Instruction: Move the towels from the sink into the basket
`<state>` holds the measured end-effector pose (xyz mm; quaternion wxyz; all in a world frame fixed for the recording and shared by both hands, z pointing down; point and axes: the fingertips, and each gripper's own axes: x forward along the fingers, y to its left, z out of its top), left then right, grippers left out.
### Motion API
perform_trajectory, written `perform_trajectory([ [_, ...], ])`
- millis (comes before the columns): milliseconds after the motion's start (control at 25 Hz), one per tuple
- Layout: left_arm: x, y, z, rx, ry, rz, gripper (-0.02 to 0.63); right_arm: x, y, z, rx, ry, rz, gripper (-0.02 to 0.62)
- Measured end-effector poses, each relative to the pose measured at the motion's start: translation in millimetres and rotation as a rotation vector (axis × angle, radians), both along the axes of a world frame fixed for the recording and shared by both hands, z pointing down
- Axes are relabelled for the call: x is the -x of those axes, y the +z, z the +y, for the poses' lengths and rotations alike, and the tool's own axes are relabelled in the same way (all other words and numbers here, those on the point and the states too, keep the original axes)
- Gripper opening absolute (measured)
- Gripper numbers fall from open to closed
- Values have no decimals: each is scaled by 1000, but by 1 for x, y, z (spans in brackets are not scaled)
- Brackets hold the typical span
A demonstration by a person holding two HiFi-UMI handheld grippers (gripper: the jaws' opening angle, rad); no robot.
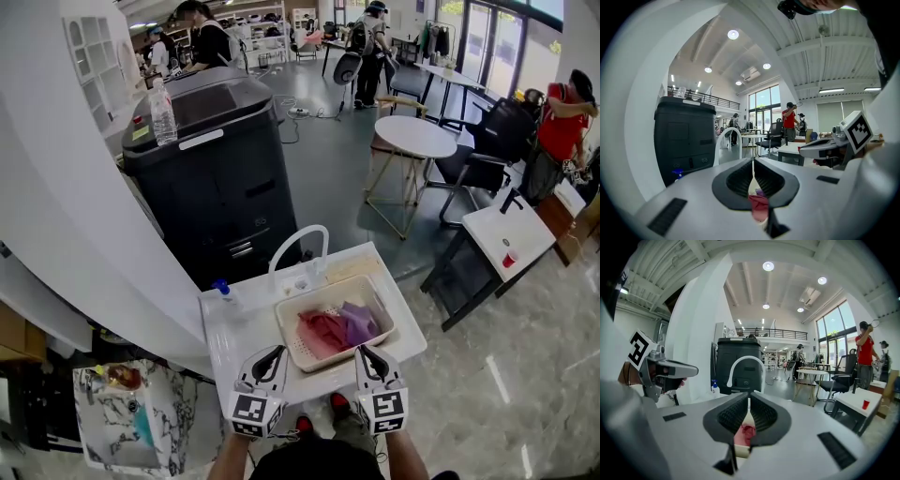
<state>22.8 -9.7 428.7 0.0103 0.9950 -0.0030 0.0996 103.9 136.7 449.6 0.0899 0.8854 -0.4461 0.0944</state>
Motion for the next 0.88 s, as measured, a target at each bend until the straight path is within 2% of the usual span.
perform_trajectory([
  [880, 6, 7, 2, 10, 15, -8, 17, 5, 4, -3, 14, 8, -12, 40],
])
